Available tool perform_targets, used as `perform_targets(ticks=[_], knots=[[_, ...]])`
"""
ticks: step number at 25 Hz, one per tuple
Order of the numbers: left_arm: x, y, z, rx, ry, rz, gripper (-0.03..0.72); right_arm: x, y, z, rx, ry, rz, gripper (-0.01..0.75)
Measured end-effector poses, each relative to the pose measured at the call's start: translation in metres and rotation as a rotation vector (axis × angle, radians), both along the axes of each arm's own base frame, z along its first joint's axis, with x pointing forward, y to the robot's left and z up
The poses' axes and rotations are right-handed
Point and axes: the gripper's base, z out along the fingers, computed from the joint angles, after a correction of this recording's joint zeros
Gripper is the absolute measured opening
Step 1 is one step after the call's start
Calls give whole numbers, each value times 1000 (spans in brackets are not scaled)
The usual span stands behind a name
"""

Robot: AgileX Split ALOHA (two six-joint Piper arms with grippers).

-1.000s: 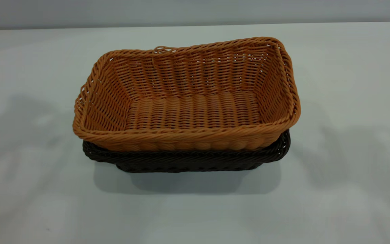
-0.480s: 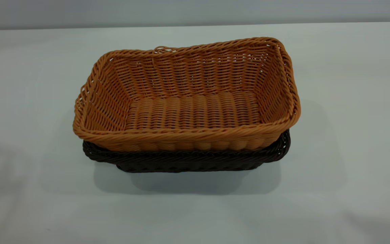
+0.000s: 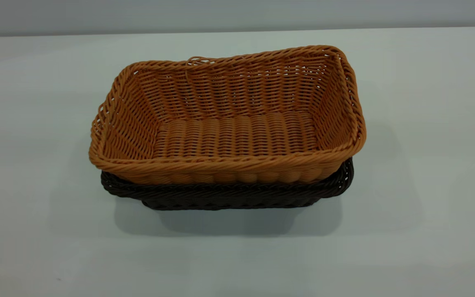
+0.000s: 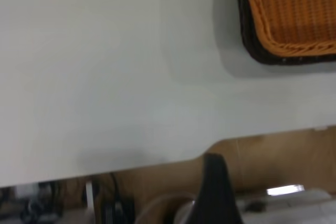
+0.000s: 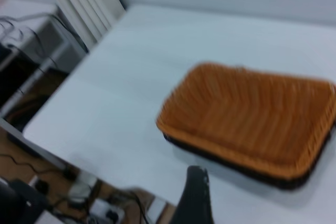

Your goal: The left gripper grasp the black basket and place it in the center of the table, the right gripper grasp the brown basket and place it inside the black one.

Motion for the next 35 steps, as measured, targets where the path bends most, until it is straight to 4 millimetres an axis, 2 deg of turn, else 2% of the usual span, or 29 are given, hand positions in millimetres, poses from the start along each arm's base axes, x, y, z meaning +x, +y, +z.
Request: perform_targets(ticks=[4, 7, 10, 14, 21, 25, 35], knots=[[-39, 0, -10, 2, -131, -4, 506, -6, -6, -44, -69, 67, -45, 590], [-59, 1, -23, 12, -199, -18, 506, -12, -12, -70, -127, 57, -99, 589], [-70, 1, -34, 20, -235, -27, 506, -20, -18, -88, -179, 6, -151, 587], [-75, 3, -48, 46, -237, -18, 506, -28, -24, -107, -232, -21, -184, 587], [-71, 4, -69, 54, -183, -16, 506, -33, -38, -127, -293, -52, -291, 586], [-70, 4, -72, 54, -176, -17, 506, -33, -42, -139, -310, -52, -335, 586], [-66, 4, -77, 53, -185, -13, 506, -34, -42, -139, -299, -60, -335, 586]])
